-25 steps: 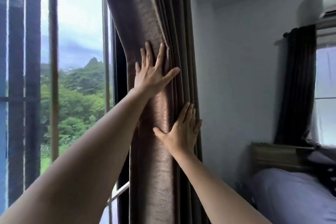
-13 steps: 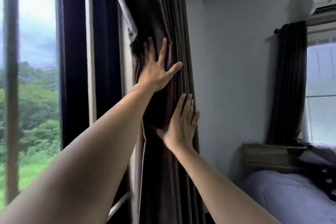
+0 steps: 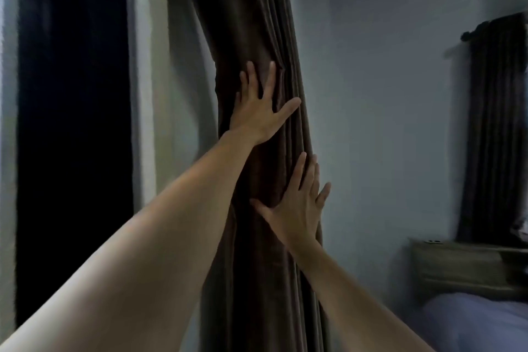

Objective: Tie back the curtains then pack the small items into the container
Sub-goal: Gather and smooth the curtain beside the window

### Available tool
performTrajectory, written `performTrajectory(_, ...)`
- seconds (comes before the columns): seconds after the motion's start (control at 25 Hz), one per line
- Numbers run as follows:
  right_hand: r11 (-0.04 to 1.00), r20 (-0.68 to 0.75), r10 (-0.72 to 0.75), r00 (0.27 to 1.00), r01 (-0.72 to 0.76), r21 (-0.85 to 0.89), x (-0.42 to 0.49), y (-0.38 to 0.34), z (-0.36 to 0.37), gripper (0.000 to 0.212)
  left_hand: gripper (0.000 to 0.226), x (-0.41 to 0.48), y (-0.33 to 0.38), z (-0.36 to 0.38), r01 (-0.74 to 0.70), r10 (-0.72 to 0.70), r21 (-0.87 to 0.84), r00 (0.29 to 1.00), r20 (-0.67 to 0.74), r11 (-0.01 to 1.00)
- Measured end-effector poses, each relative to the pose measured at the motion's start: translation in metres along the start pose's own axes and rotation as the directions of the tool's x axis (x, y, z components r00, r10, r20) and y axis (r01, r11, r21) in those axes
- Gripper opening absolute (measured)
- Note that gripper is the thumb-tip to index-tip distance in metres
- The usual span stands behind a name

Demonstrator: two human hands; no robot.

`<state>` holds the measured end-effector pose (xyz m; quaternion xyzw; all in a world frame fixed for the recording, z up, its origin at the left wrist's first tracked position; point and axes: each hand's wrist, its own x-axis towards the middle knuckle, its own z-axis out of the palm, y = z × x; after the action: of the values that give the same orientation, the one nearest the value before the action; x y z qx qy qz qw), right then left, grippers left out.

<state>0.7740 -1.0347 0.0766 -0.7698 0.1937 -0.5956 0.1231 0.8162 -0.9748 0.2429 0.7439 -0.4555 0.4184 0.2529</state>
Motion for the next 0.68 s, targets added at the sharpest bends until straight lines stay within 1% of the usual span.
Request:
performTrajectory(0.12,0.999,0.014,-0.03,0.999,0.03,0.031,0.026,0.026,0.017,0.127,0.086,0.022,0.001,0.02,0.035,-0.035,0.004,0.999,0.012,0.999)
performTrajectory(0.28,0.989,-0.012,-0.114,0.993,0.115,0.094,0.059,0.059,0.033,0.122,0.086,0.044,0.011,0.045,0.082,-0.082,0.011,0.996,-0.02,0.997)
performTrajectory(0.48,0.968,-0.091,-0.185,0.978,0.198,0.152,0.056,0.07,0.046,0.12,0.088,0.037,0.018,0.046,0.166,-0.165,0.006,0.984,-0.066,0.986)
performTrajectory(0.52,0.958,-0.086,-0.201,0.976,0.214,0.192,0.049,0.073,0.048,0.119,0.088,0.03,0.019,0.047,0.196,-0.195,0.012,0.978,-0.071,0.981)
performTrajectory(0.6,0.933,-0.009,-0.23,0.973,0.223,0.282,0.031,0.08,0.05,0.116,0.085,0.012,0.024,0.051,0.26,-0.258,0.027,0.964,-0.062,0.965)
performTrajectory(0.68,0.912,0.076,-0.227,0.971,0.184,0.367,0.014,0.089,0.051,0.117,0.082,-0.01,0.027,0.052,0.295,-0.294,0.016,0.955,-0.029,0.955)
